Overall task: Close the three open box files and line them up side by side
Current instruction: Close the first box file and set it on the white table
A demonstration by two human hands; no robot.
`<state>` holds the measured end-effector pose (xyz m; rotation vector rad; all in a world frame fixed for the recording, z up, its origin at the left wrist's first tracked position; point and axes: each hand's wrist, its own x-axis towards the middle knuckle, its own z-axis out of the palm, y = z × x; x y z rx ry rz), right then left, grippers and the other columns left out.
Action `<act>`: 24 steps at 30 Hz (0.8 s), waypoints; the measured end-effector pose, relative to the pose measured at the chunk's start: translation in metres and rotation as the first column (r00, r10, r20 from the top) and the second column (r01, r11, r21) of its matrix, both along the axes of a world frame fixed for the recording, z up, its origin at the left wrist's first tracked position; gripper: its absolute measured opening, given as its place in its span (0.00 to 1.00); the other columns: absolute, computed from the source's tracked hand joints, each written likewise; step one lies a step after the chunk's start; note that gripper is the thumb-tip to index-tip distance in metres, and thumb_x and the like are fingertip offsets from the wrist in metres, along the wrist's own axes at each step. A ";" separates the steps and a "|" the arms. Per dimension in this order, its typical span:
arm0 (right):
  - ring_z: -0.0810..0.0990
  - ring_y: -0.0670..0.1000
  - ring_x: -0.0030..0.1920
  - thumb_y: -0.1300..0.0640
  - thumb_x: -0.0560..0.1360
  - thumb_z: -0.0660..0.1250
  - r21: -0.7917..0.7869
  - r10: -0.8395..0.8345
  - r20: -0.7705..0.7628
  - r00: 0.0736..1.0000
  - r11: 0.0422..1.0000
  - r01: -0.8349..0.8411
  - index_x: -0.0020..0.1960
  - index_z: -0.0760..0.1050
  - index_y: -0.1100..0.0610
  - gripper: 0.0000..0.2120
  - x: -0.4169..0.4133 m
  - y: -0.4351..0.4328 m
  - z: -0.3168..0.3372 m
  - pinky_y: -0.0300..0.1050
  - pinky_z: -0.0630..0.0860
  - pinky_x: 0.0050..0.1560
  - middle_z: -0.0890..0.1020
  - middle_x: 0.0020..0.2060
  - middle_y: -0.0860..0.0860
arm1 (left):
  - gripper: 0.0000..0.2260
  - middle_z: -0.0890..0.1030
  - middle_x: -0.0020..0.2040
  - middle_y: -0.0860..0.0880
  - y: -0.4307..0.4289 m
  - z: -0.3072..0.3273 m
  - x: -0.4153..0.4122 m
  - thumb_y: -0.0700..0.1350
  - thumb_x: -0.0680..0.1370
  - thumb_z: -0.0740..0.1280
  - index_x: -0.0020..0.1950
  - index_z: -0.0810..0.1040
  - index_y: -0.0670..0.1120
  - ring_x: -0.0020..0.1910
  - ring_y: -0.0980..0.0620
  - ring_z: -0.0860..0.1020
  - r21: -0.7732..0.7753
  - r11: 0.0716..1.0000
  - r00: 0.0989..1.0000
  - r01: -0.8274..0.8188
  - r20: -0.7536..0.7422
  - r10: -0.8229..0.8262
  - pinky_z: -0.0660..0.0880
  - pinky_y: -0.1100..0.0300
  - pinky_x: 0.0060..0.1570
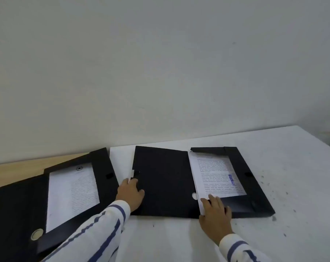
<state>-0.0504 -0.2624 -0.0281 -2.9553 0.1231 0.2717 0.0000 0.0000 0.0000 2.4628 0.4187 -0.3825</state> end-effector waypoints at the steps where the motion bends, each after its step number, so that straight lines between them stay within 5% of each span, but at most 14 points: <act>1: 0.55 0.54 0.75 0.51 0.76 0.60 0.000 -0.022 -0.031 0.999 1.000 0.022 0.71 0.61 0.49 0.24 0.000 -0.001 -0.002 0.60 0.54 0.73 0.61 0.74 0.50 | 0.25 0.61 0.76 0.43 0.001 -0.002 0.005 0.49 0.78 0.63 0.73 0.65 0.46 0.74 0.39 0.62 -0.002 1.000 1.000 -0.019 0.008 0.019 0.65 0.47 0.71; 11: 0.48 0.53 0.77 0.54 0.78 0.57 0.051 -0.035 -0.064 0.997 0.998 0.038 0.72 0.59 0.46 0.22 0.004 -0.004 -0.012 0.60 0.47 0.75 0.55 0.77 0.48 | 0.25 0.73 0.66 0.38 -0.001 0.005 0.035 0.46 0.77 0.63 0.72 0.62 0.41 0.64 0.36 0.72 -0.287 0.916 0.960 -0.281 -0.086 0.267 0.70 0.53 0.60; 16: 0.49 0.52 0.77 0.54 0.79 0.57 0.083 -0.074 -0.052 0.996 0.994 0.078 0.73 0.57 0.46 0.23 0.004 -0.003 -0.009 0.58 0.46 0.75 0.55 0.76 0.47 | 0.08 0.80 0.53 0.42 0.002 0.037 0.040 0.46 0.76 0.62 0.48 0.77 0.44 0.48 0.43 0.78 -0.507 0.822 0.956 -0.261 -0.018 0.293 0.74 0.54 0.53; 20: 0.50 0.49 0.77 0.51 0.80 0.56 0.109 -0.092 -0.035 0.995 0.989 0.095 0.74 0.55 0.47 0.24 0.004 -0.006 -0.006 0.55 0.47 0.75 0.56 0.76 0.46 | 0.10 0.82 0.50 0.42 -0.024 0.078 0.034 0.45 0.80 0.59 0.56 0.77 0.45 0.44 0.44 0.81 -0.714 0.678 0.975 -0.177 -0.032 0.221 0.77 0.55 0.38; 24: 0.55 0.48 0.76 0.51 0.79 0.57 0.164 -0.077 -0.002 0.997 0.983 0.076 0.71 0.62 0.47 0.21 0.005 -0.014 -0.002 0.51 0.52 0.75 0.61 0.75 0.44 | 0.14 0.81 0.57 0.48 -0.065 0.102 0.027 0.50 0.79 0.61 0.64 0.72 0.51 0.52 0.42 0.81 -0.788 0.616 0.999 0.014 0.044 0.032 0.81 0.48 0.48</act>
